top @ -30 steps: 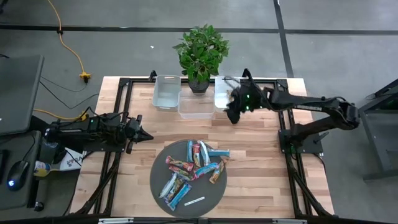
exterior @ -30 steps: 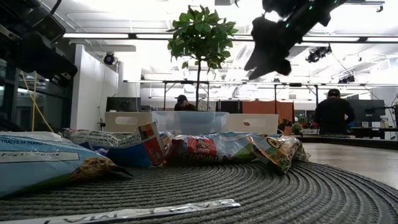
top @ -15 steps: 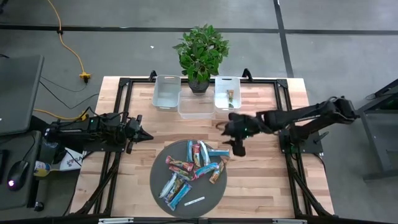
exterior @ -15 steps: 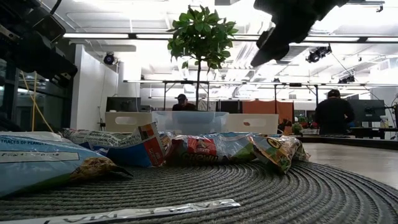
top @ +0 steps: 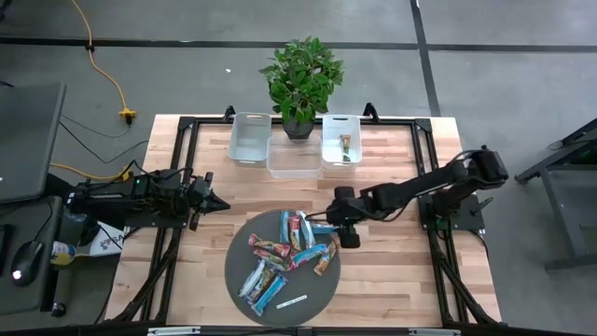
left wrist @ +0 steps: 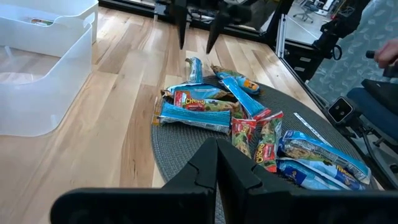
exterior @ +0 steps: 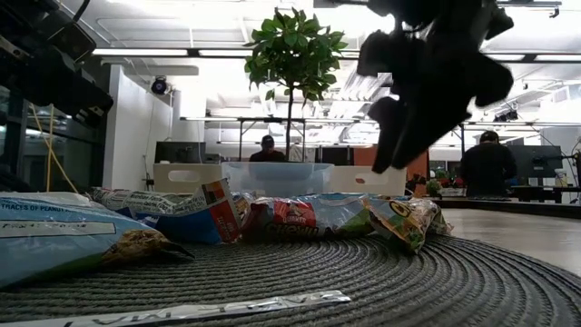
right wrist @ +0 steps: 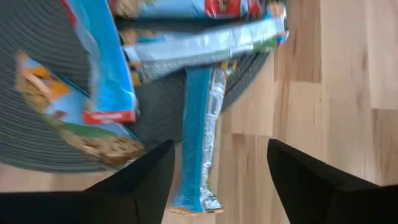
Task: Pick and place Granola Bars by type
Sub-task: Put the yellow granola bar into the white bin
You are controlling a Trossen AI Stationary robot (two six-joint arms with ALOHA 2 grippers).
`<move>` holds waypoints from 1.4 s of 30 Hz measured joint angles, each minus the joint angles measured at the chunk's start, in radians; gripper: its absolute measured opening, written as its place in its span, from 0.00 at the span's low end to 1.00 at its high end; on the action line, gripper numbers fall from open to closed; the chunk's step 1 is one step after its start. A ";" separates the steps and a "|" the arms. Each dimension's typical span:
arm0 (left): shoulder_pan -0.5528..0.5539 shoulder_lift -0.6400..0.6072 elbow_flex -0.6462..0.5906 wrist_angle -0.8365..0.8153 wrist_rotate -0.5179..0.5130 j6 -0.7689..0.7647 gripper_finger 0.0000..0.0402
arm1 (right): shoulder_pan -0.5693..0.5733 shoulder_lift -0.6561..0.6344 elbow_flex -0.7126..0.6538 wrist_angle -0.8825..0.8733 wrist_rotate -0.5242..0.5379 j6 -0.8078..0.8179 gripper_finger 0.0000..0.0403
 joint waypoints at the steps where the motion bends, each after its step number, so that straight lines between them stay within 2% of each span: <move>1: 0.000 0.000 0.000 0.000 0.000 0.000 0.00 | 0.000 0.013 0.000 0.004 0.002 -0.002 0.60; 19: 0.000 0.000 0.000 0.000 0.004 0.000 0.00 | 0.021 0.135 0.000 0.114 -0.034 0.008 0.60; 26: 0.000 0.000 0.000 0.000 0.004 0.000 0.00 | 0.021 0.179 0.000 0.115 0.012 0.049 0.60; 34: 0.000 0.000 0.000 0.000 0.003 0.000 0.00 | 0.021 0.195 0.002 0.118 0.019 0.111 0.60; 42: 0.000 0.000 0.000 0.000 0.003 0.000 0.00 | 0.021 0.196 0.002 0.089 0.024 0.112 0.51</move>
